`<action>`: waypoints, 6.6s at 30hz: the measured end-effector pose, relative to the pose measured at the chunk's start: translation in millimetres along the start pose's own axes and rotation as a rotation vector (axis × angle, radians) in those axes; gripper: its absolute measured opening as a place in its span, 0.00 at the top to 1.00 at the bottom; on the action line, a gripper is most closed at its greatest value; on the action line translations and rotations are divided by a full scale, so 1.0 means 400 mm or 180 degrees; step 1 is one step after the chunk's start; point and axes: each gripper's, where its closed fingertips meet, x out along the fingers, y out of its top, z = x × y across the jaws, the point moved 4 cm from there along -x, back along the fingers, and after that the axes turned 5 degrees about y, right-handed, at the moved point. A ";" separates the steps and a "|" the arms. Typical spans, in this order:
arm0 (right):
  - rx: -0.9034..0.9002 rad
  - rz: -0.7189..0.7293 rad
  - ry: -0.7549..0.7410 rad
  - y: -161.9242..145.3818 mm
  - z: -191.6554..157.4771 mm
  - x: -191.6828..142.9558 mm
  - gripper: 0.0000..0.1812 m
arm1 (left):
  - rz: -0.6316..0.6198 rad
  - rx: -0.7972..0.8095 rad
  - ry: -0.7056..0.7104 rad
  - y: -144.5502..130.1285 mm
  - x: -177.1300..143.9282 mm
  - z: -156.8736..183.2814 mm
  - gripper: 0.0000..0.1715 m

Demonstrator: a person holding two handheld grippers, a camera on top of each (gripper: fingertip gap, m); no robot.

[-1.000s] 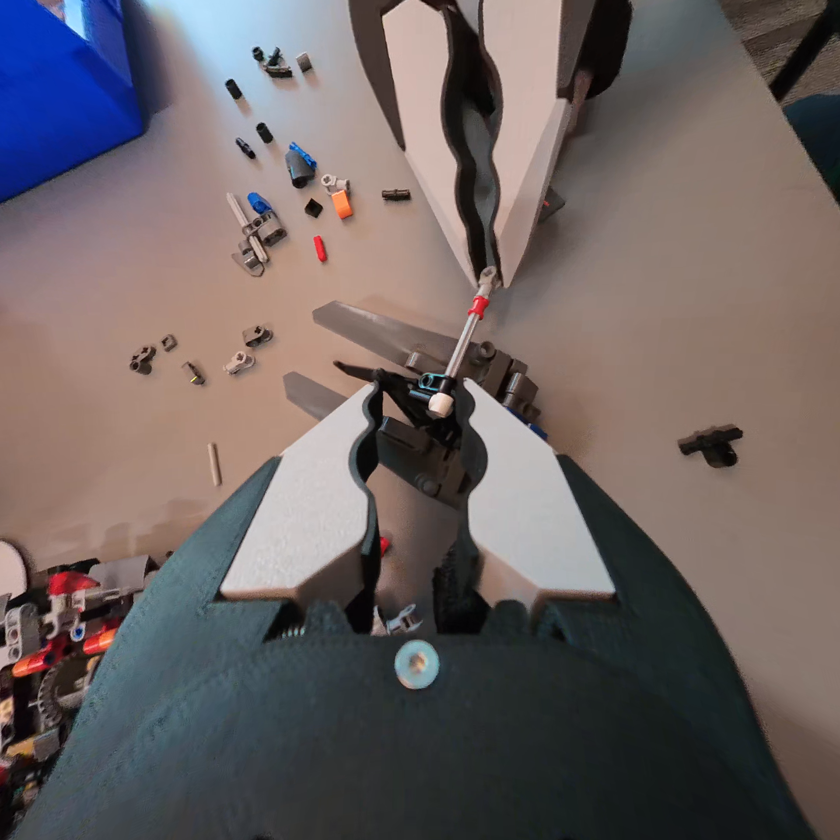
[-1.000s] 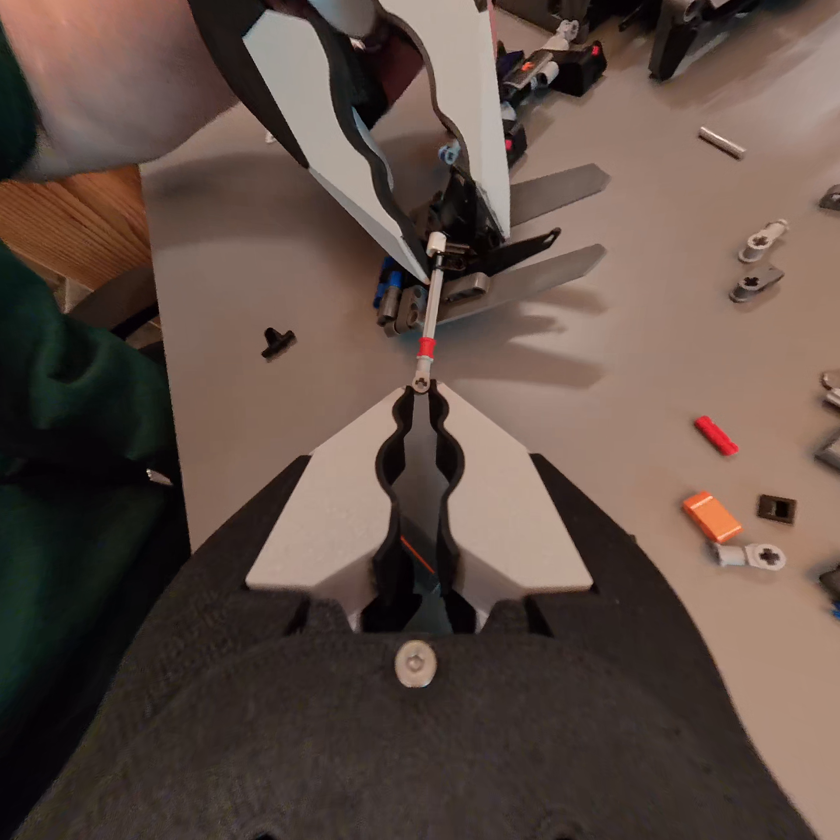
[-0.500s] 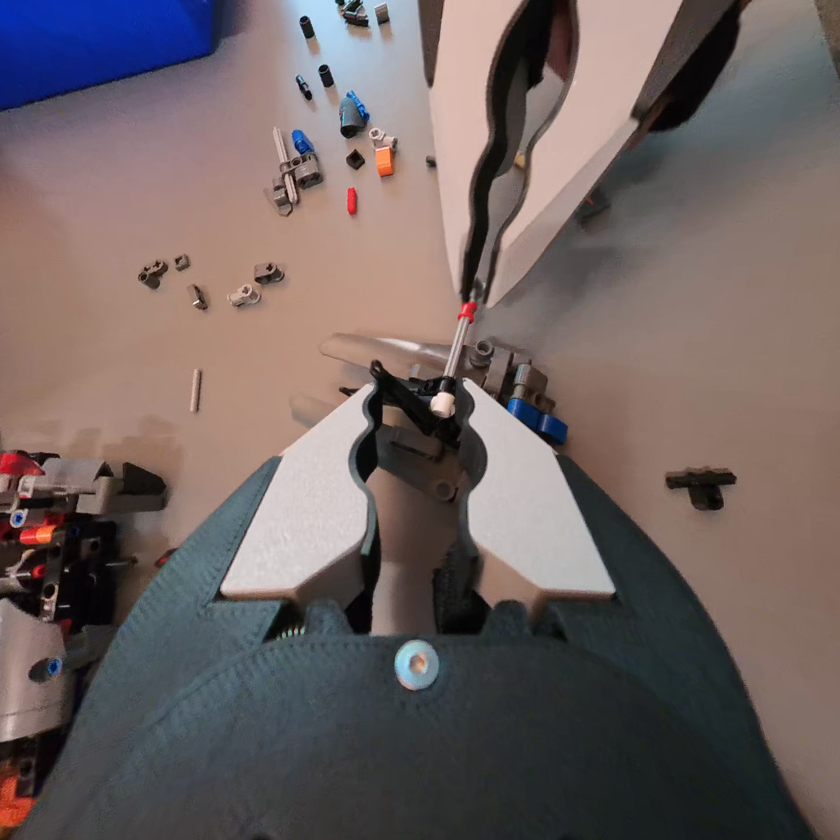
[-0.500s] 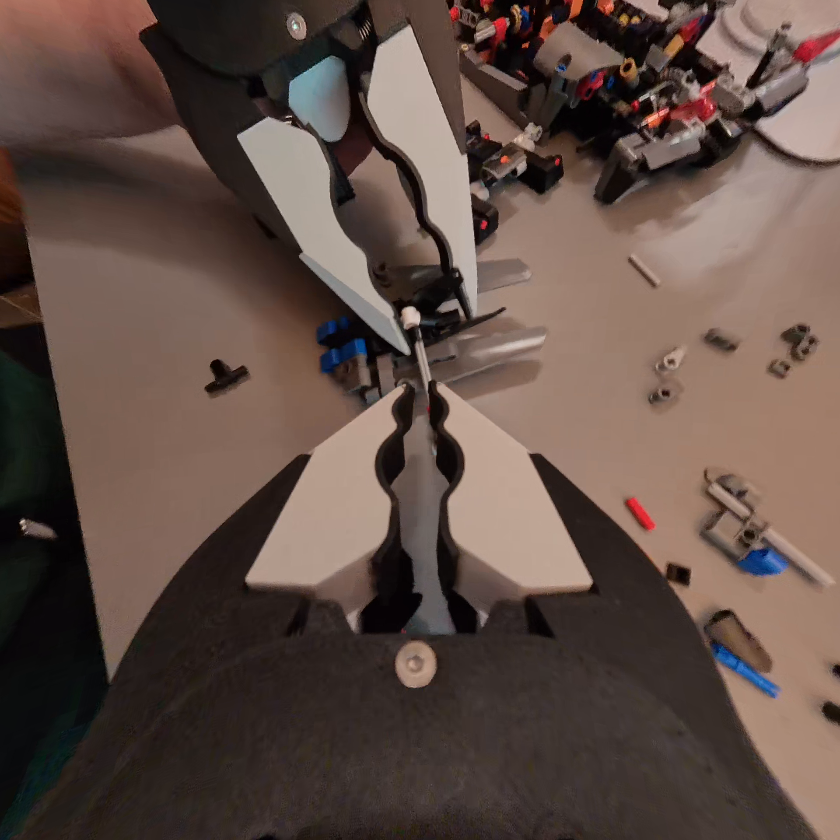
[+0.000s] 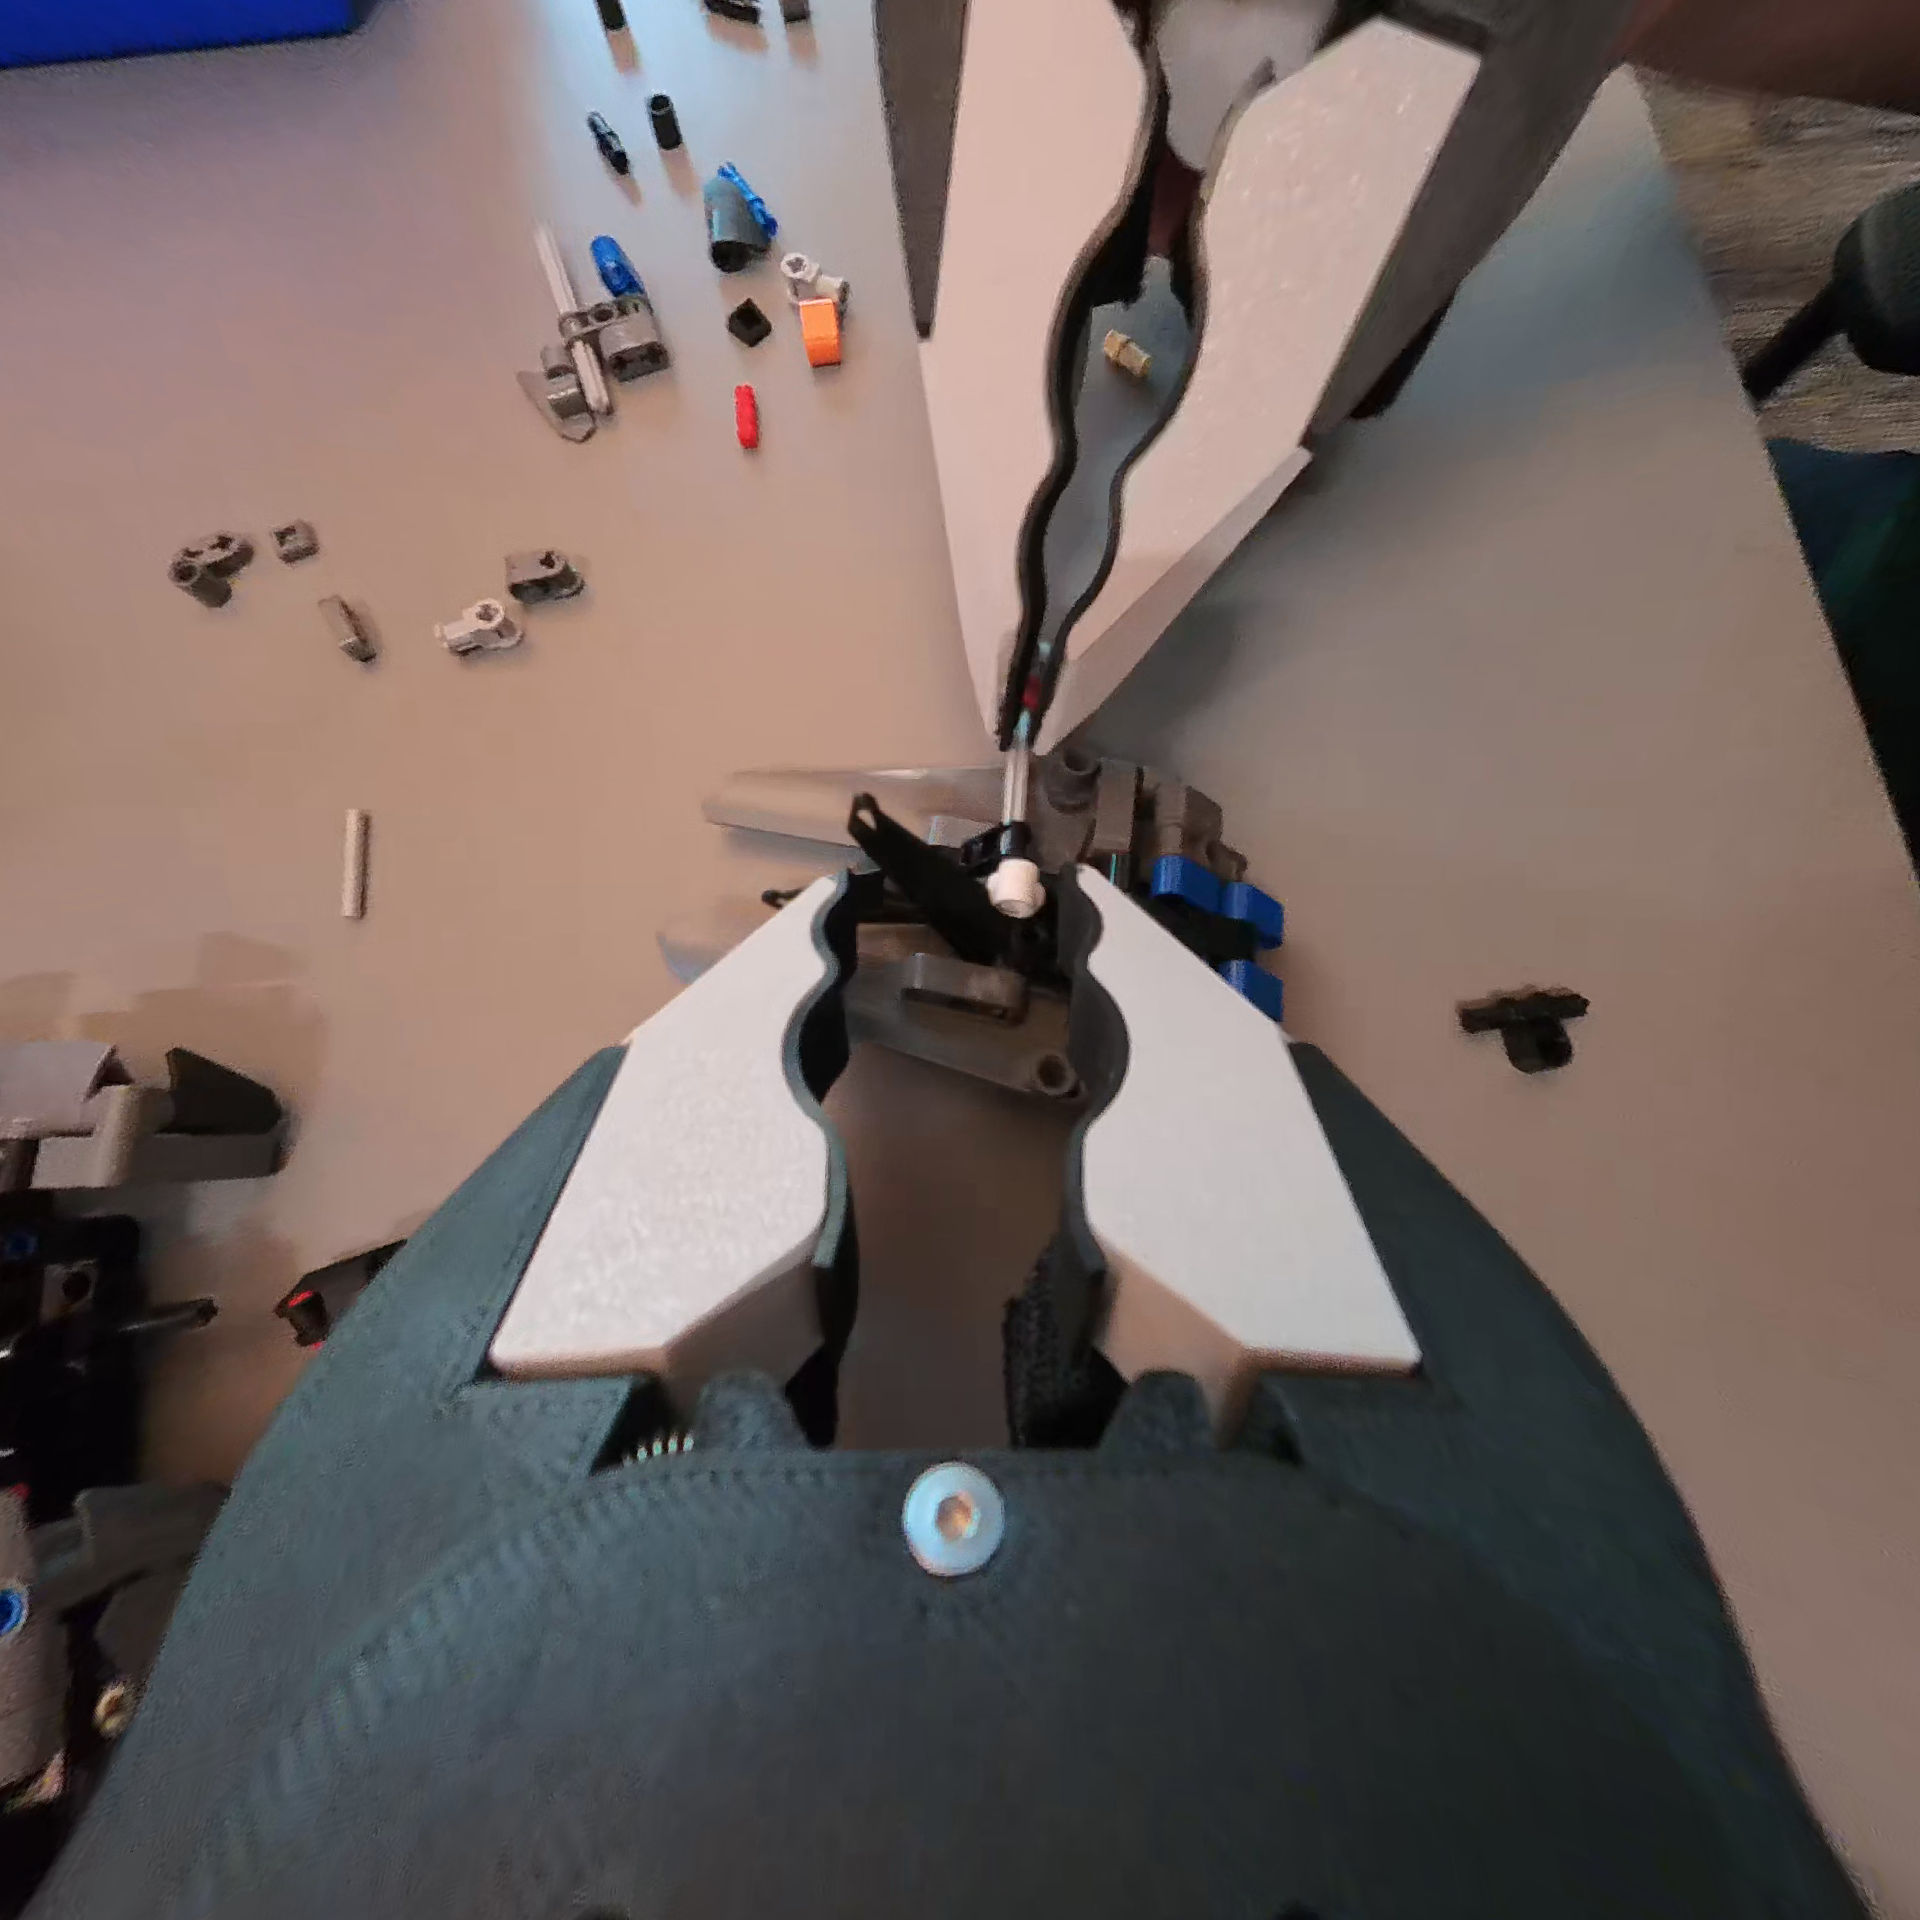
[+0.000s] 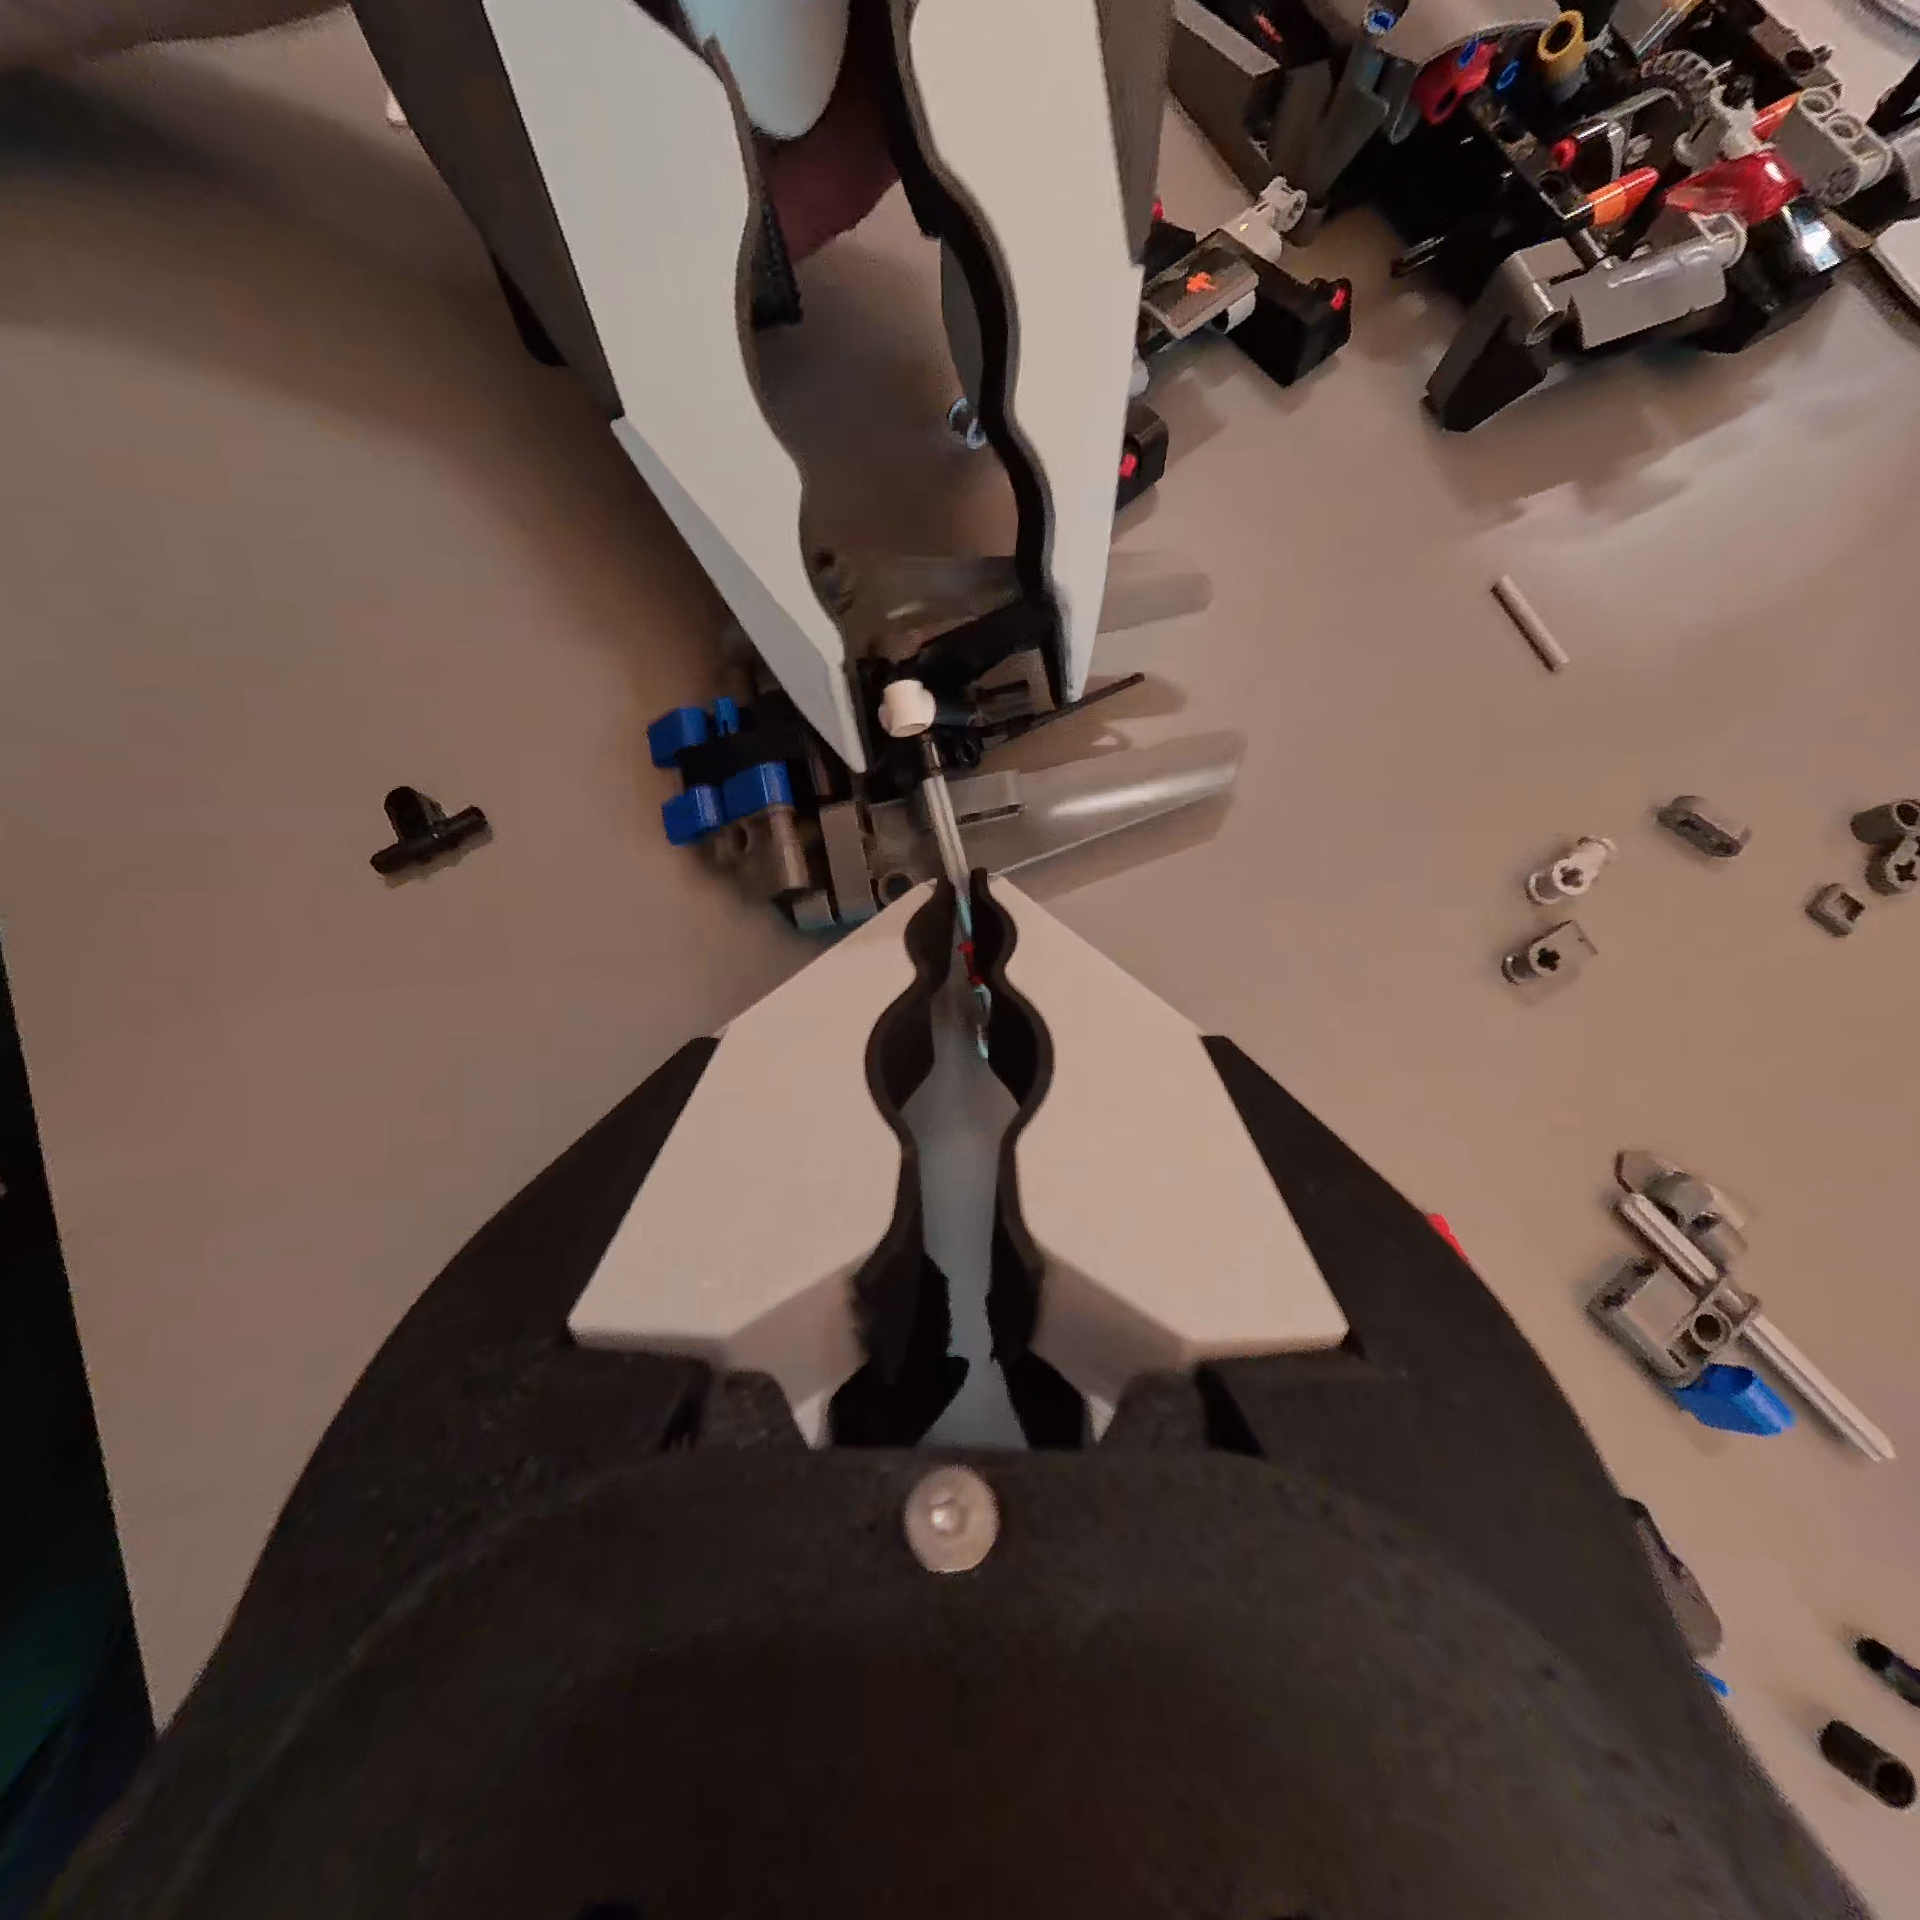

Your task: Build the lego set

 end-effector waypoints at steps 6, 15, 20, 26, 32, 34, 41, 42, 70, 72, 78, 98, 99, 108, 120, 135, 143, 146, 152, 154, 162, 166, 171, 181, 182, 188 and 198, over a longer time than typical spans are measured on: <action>-0.0019 0.0100 0.0027 0.003 0.008 -0.011 1.00 | 0.0064 -0.0095 -0.0136 -0.005 0.003 -0.002 0.81; 0.0038 0.0100 -0.0021 -0.008 0.010 -0.024 0.96 | 0.0163 -0.0170 -0.0145 -0.007 0.007 -0.005 0.81; 0.0192 -0.0070 0.0158 -0.047 0.017 -0.018 0.89 | 0.0202 -0.0167 -0.0139 -0.006 0.009 -0.003 0.81; 0.0233 0.0022 0.0254 -0.060 0.019 -0.018 0.97 | 0.0232 -0.0168 -0.0151 -0.007 0.011 -0.003 0.81; 0.0189 0.0027 0.0225 -0.060 0.016 -0.017 0.97 | 0.0267 -0.0157 -0.0133 -0.008 0.013 -0.004 0.81; 0.0087 0.0004 0.0136 -0.054 0.012 -0.018 0.97 | 0.0285 -0.0182 -0.0116 -0.008 0.012 -0.006 0.81; -0.0089 -0.0214 -0.0109 -0.032 0.004 -0.025 0.98 | 0.0335 -0.0129 0.0023 -0.007 0.006 -0.010 0.82; -0.0127 -0.0260 -0.0138 -0.032 0.002 -0.023 0.98 | 0.0344 -0.0117 0.0039 -0.007 0.006 -0.010 0.82; -0.0189 -0.0394 -0.0264 -0.027 -0.001 -0.015 0.98 | 0.0349 -0.0075 -0.0124 -0.018 -0.007 -0.014 0.87; -0.0223 -0.0409 -0.0283 -0.024 -0.003 -0.015 0.98 | 0.0346 -0.0076 -0.0090 -0.017 -0.006 -0.015 0.87; -0.0250 -0.0445 -0.0285 -0.018 -0.007 -0.014 0.99 | 0.0341 -0.0060 -0.0047 -0.017 -0.005 -0.016 0.88; -0.0153 -0.0382 -0.0263 -0.017 -0.015 0.000 0.98 | 0.0276 -0.0247 0.0567 -0.035 -0.060 0.009 0.97; -0.0146 -0.0375 -0.0259 -0.016 -0.016 0.001 0.98 | 0.0258 -0.0243 0.0595 -0.035 -0.061 0.013 0.98; -0.0161 -0.0478 -0.0347 -0.012 -0.022 0.004 0.98 | 0.0316 -0.0403 0.0641 -0.034 -0.048 0.021 0.99; -0.0239 -0.0591 -0.0434 -0.010 -0.020 0.010 0.99 | 0.0377 -0.0305 0.0681 -0.033 -0.045 0.020 0.99; -0.0297 -0.0679 -0.0451 -0.001 -0.033 0.031 0.99 | 0.0379 -0.0072 0.0980 -0.035 -0.047 0.021 1.00; -0.0333 -0.0664 -0.0429 0.007 -0.033 0.037 0.99 | 0.0394 0.0008 0.0977 -0.033 -0.045 0.024 1.00; -0.0408 -0.0645 -0.0427 0.007 -0.027 0.036 0.99 | 0.0412 -0.0023 0.0917 -0.032 -0.045 0.021 1.00; -0.0389 -0.0610 -0.0404 0.006 -0.023 0.038 0.99 | 0.0426 -0.0010 0.0893 -0.033 -0.046 0.023 1.00; -0.0430 -0.0651 -0.0397 0.008 -0.024 0.039 0.99 | 0.0420 -0.0018 0.0901 -0.033 -0.046 0.021 1.00; -0.0128 -0.0436 -0.0257 -0.005 -0.016 0.016 0.88 | 0.0476 -0.0055 0.0764 -0.025 -0.055 0.033 1.00; 0.0001 -0.0280 -0.0237 -0.006 -0.020 -0.009 0.85 | 0.0460 -0.0149 0.0706 -0.025 -0.068 0.035 0.95; 0.0215 -0.0098 -0.0070 0.000 -0.026 -0.022 0.88 | 0.0497 -0.0222 0.0673 -0.010 -0.095 0.016 0.90; 0.0067 0.0117 -0.0120 0.035 -0.046 -0.016 0.87 | 0.0562 -0.0513 -0.0072 0.009 -0.064 -0.035 0.85; 0.0048 0.0118 -0.0124 0.040 -0.046 -0.008 0.89 | 0.0516 -0.0496 -0.0101 0.005 -0.058 -0.034 0.86; 0.0108 -0.0066 -0.0138 0.041 -0.022 0.038 0.95 | 0.0535 -0.0564 -0.0172 0.005 -0.047 -0.030 0.94; 0.0078 -0.0074 -0.0073 0.038 -0.028 0.049 0.99 | 0.0715 -0.0762 -0.0308 -0.004 -0.058 -0.033 0.94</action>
